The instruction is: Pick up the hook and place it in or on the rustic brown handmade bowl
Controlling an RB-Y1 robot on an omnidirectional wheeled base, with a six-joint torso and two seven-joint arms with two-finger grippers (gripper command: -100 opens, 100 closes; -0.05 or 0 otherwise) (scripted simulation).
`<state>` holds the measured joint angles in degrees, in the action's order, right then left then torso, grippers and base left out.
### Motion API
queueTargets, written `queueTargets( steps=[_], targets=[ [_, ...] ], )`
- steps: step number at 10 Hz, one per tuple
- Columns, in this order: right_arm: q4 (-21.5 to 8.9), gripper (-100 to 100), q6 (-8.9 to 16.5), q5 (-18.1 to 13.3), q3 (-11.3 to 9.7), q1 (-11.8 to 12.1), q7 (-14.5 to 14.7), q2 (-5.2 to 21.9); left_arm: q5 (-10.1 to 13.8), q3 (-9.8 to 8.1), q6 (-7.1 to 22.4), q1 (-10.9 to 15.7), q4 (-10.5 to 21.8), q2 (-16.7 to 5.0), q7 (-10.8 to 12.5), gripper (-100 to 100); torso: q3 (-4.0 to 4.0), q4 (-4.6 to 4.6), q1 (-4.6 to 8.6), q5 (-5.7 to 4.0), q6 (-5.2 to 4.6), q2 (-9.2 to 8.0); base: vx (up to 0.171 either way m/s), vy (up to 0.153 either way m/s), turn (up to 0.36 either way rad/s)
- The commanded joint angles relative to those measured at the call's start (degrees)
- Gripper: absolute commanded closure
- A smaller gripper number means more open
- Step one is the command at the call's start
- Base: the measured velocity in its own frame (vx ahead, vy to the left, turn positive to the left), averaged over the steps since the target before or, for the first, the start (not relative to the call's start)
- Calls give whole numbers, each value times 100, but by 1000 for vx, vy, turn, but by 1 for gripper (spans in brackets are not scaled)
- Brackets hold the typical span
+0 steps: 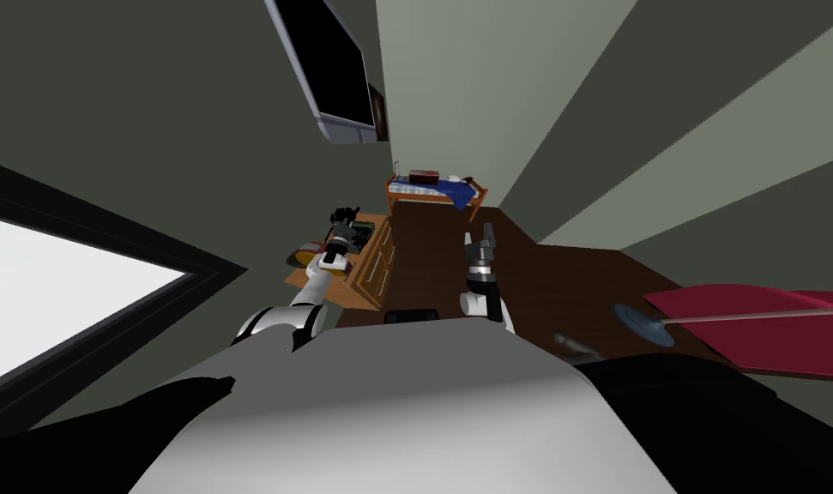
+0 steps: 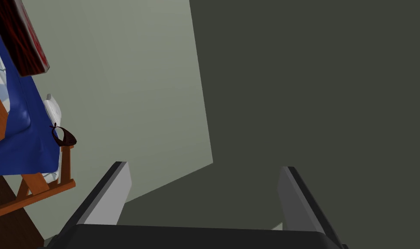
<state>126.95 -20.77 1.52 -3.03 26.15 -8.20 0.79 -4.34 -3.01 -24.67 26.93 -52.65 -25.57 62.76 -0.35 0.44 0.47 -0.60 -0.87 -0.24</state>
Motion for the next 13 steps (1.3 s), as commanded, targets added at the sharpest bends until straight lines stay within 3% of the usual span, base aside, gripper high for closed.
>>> queueTargets(
  steps=[1, 6, 7, 8, 9, 13],
  targets=[
    [0, 0, 0, 0, 0, 0, 0, 0, -286, 79, 160, 140, -12, -126, -48, 100, 0, 0, 0, 0, 0, 0, -134, 164, -142],
    [0, 0, 0, 0, 0, 0, 0, 0, -916, 199, 375, 391, 82, -334, -141, 100, -5, 8, 7, -13, 16, -3, -110, 143, -91],
    [0, 0, 0, 0, 0, 0, 0, 0, -1139, 248, 482, 485, 135, -438, -194, 100, -7, 9, 9, -13, 24, -6, -152, 195, -78],
    [0, 0, 0, 0, 1, 0, 0, 1, -1179, 248, 482, 485, 135, -438, -194, 100, -16, 13, -8, -12, 28, -21, -110, 167, -74],
    [0, 0, 0, 0, 0, 1, 0, 0, -1411, 288, 588, 559, 192, -540, -251, 100, -14, 14, -1, -13, 32, -13, -111, 171, -99],
    [0, 0, 0, 0, 1, 1, 0, 1, -2046, 366, 888, 696, 359, -812, -432, 100, -19, 19, -16, -15, 45, -18, -129, 240, -90]
  ],
)
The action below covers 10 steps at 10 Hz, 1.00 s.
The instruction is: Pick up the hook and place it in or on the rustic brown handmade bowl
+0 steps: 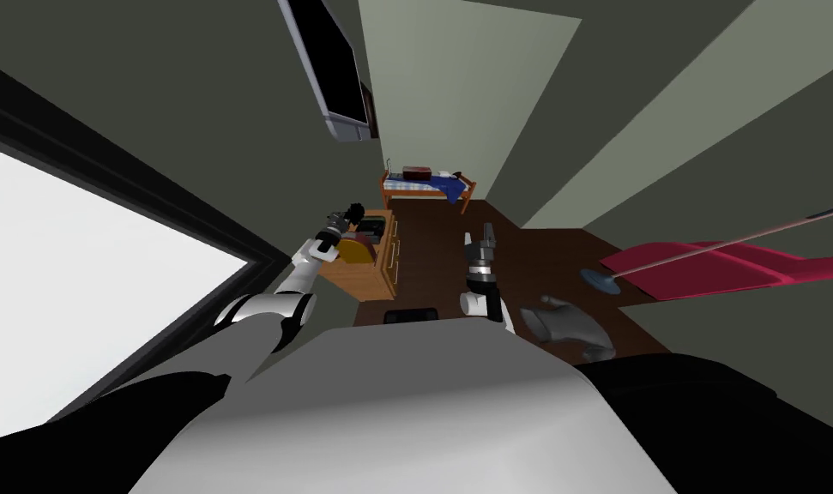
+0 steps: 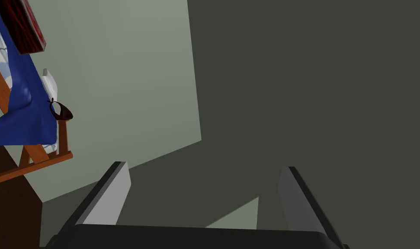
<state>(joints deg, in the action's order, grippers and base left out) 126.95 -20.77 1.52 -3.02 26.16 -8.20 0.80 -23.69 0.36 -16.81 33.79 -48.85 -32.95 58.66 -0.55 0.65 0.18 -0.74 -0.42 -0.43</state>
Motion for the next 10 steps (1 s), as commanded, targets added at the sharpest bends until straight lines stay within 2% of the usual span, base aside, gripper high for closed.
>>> queueTargets(
  steps=[1, 4, 6, 8, 10],
  targets=[
    [0, 0, 0, 0, 0, 0, 0, 0, -170, 30, 102, 10, -21, -73, -22, 100, 0, 0, 0, 0, 0, 0, -85, 201, -47],
    [0, 0, 0, 0, 0, 1, 0, 0, -702, 53, 358, 51, 119, -267, -198, 100, 2, 3, 1, -1, 0, 8, -90, 237, -72],
    [0, 0, 0, 0, 1, 2, 0, 1, -966, 54, 494, 43, 191, -346, -295, 100, 3, 7, -19, 1, 6, 16, -60, 300, -51],
    [0, 0, 0, 0, -1, 0, 0, -1, -1193, 48, 618, 13, 254, -407, -386, 100, 5, 4, -17, 4, 28, 15, -96, 200, -88],
    [0, 0, 0, 0, -1, 1, 0, -2, -1191, 109, 573, 42, 255, -342, -383, 100, -16, 29, -88, 5, 129, -1, -60, 106, -22]
  ],
)
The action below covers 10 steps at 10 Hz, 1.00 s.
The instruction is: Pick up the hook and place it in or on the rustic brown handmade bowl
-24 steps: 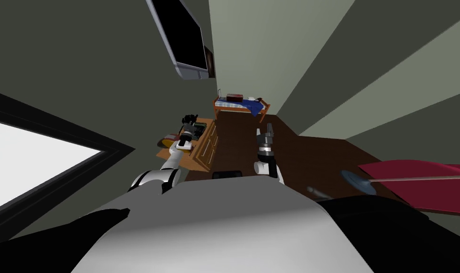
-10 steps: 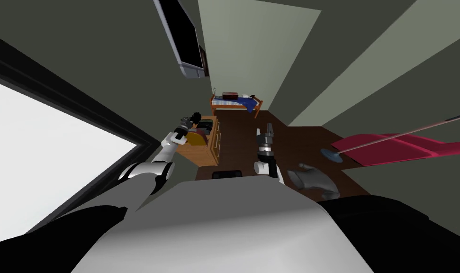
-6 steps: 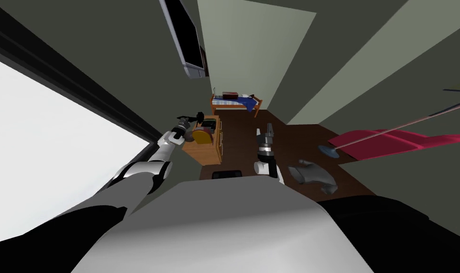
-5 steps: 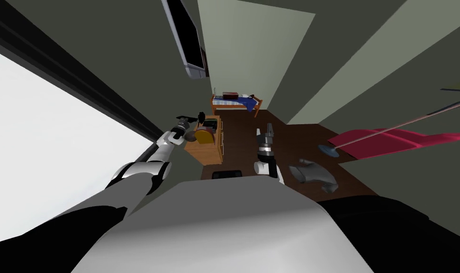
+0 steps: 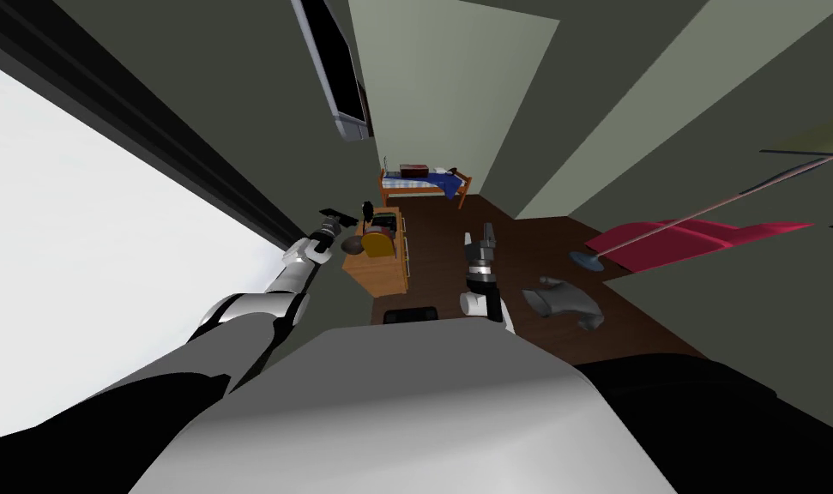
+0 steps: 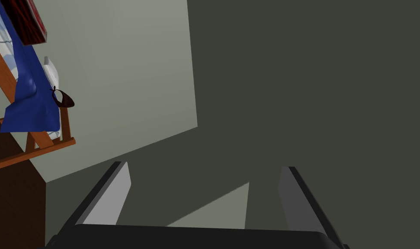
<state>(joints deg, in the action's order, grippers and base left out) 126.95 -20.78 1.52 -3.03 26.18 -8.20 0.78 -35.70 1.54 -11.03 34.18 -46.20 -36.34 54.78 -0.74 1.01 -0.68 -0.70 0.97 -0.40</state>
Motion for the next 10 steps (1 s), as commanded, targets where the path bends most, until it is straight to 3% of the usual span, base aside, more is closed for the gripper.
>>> queueTargets(
  steps=[1, 5, 6, 7, 10],
  targets=[
    [0, 0, 0, 0, 0, 0, 0, 0, 0, 0, 0, 0, 0, 0, 0, -100, 0, 0, 0, 0, 0, 0, -4, 3, -11],
    [0, 0, 0, 0, 0, 0, 0, 0, 0, 2, 2, 1, -2, 4, -1, -100, 2, -1, 3, -1, 5, 4, 0, 0, 0],
    [0, 0, 0, 0, 0, 0, 0, 0, 0, 2, 2, 1, -2, 4, -1, 0, 2, -1, 3, -1, 5, 4, 0, 0, 0],
    [0, 0, 0, 0, 0, 0, 0, 0, -62, 165, 79, 94, 64, -145, 267, -100, 2, -1, 3, -1, 5, 4, -17, -7, -127],
    [0, 0, 0, 0, -1, 0, 0, 0, -154, 409, 195, 232, 164, -369, 668, -100, -9, 9, 13, -7, 0, -10, -28, -5, -92]
  ],
)
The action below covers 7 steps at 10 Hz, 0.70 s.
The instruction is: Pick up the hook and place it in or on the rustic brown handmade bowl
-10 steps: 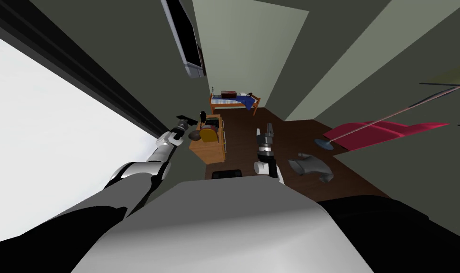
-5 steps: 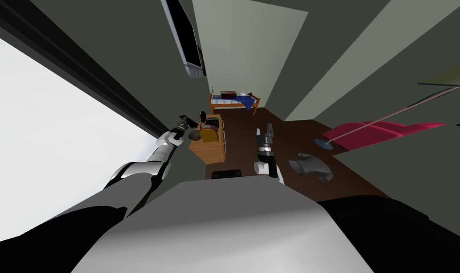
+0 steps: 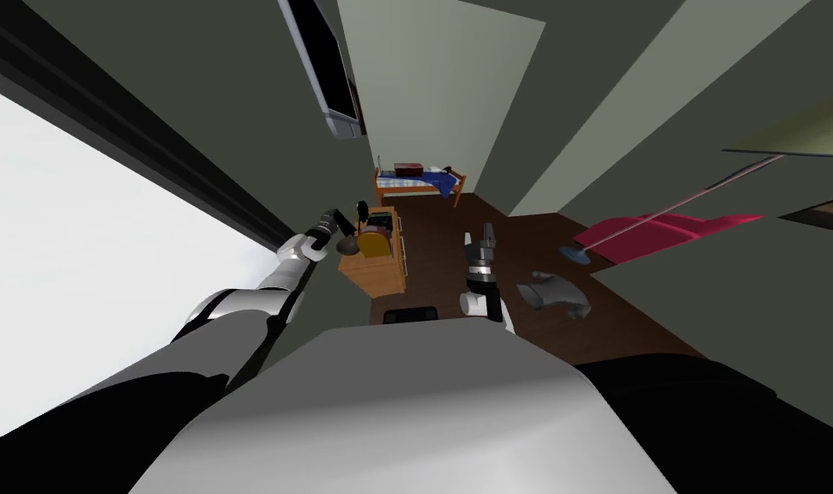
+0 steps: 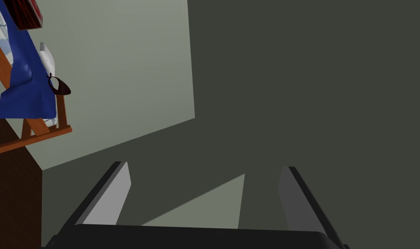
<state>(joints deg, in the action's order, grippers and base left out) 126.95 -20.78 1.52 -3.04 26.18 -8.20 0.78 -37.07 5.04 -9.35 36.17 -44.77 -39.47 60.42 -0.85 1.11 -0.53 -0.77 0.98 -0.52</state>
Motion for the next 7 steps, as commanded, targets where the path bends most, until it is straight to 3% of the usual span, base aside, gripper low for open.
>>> queueTargets(
  steps=[1, 5, 6, 7],
  targets=[
    [0, 0, 0, 0, 0, 0, 0, 0, -49, 141, 65, 80, 54, -131, 238, -100, 0, 0, 0, 0, 0, 0, -23, -6, -100],
    [0, 0, 0, 0, 0, 0, 0, 0, -172, 466, 219, 265, 187, -429, 774, -100, 0, 0, 1, 0, 0, 1, -20, -6, -81],
    [0, 0, 0, 0, 0, 0, 0, 0, -148, 440, 232, 217, 115, -386, 697, -100, 0, 0, -1, 0, 0, 1, -9, 1, -19],
    [0, 0, 0, 0, 0, 1, 0, 0, -152, 447, 239, 222, 120, -392, 725, 0, 2, -1, -3, 1, 2, 4, 0, 0, 0]
  ],
)
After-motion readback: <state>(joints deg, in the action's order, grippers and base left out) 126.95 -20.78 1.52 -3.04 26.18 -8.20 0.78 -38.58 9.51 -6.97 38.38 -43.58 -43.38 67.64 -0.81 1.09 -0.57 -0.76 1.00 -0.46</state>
